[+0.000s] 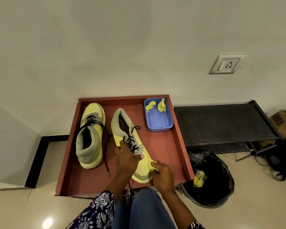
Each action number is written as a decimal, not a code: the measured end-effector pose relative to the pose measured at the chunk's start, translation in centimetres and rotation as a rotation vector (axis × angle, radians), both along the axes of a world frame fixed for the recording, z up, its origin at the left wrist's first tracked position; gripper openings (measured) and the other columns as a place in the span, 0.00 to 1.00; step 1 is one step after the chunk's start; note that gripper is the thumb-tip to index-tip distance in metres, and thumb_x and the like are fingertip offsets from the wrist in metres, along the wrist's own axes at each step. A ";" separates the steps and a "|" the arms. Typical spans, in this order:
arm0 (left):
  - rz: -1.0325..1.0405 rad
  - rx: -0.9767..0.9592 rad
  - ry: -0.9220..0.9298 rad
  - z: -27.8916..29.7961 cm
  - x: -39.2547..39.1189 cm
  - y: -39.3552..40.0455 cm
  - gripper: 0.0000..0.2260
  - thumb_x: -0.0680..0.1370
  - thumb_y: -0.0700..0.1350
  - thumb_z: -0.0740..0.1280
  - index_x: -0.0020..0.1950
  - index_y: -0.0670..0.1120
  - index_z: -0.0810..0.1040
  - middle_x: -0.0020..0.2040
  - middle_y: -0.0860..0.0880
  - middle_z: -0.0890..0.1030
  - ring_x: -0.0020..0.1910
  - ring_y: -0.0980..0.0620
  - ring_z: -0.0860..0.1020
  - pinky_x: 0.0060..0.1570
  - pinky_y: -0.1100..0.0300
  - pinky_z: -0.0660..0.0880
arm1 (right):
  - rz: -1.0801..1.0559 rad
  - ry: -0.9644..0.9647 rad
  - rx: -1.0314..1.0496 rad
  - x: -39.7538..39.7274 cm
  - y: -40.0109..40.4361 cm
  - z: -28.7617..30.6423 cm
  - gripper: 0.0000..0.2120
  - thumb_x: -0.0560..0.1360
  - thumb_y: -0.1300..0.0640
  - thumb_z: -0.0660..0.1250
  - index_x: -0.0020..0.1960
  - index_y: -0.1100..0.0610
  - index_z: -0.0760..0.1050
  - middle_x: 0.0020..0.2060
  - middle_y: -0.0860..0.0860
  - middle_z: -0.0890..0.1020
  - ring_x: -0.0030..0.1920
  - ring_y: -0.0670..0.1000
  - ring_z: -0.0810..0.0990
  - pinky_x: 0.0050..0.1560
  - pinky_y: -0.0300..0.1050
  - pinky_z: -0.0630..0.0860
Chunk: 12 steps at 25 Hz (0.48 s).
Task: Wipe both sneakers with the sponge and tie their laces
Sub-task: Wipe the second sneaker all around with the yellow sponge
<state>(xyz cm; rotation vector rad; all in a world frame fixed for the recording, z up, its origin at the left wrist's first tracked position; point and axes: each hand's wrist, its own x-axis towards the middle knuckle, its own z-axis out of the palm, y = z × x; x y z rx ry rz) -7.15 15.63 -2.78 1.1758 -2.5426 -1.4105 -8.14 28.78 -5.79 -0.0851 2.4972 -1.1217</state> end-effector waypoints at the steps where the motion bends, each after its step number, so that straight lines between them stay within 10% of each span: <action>1: 0.001 0.000 -0.005 0.2 -0.1 -0.1 0.41 0.65 0.43 0.77 0.71 0.40 0.57 0.64 0.37 0.64 0.61 0.39 0.67 0.58 0.54 0.67 | 0.021 0.031 0.017 0.2 -0.1 0.1 0.13 0.75 0.68 0.63 0.58 0.62 0.77 0.53 0.51 0.79 0.55 0.49 0.78 0.53 0.32 0.72; 12: -0.012 -0.038 -0.070 -0.2 -0.1 -1.0 0.43 0.65 0.47 0.77 0.72 0.40 0.57 0.65 0.39 0.63 0.62 0.39 0.68 0.61 0.53 0.67 | 0.102 0.028 0.001 2.6 -0.8 0.7 0.07 0.75 0.65 0.64 0.52 0.63 0.77 0.49 0.55 0.80 0.48 0.51 0.79 0.39 0.26 0.72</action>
